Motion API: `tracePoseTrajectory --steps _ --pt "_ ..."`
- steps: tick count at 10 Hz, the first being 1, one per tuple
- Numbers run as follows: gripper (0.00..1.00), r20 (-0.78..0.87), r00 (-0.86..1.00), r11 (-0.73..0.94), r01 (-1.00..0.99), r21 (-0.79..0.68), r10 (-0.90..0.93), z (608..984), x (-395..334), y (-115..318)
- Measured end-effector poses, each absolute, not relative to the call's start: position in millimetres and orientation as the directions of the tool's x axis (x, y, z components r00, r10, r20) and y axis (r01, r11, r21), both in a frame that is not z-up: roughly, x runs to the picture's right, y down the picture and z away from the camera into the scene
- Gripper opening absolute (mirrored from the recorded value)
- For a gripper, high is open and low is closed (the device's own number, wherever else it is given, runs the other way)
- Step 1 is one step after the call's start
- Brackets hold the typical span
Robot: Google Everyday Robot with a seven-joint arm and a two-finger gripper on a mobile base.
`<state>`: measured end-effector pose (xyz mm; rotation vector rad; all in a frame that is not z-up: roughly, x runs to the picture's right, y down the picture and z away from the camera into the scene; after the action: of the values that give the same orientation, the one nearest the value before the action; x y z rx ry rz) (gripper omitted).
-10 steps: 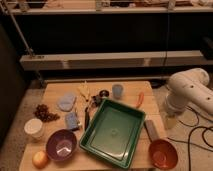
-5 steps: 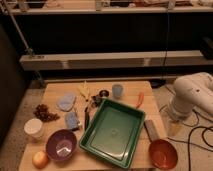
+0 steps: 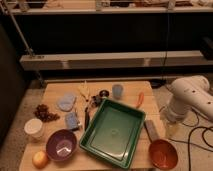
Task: Stack bowls into tray
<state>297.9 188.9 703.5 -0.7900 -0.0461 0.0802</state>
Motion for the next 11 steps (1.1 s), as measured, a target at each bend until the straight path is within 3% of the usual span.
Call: tracePoseTrajectory --steps 4,11 --pt "0.65 0.038 0.988 0.679 -0.076 -0.73 0.151 744.5 298.5 227.6" --pt "0.65 0.048 0.986 0.659 -0.072 -0.749 0.162 749.0 298.5 233.1"
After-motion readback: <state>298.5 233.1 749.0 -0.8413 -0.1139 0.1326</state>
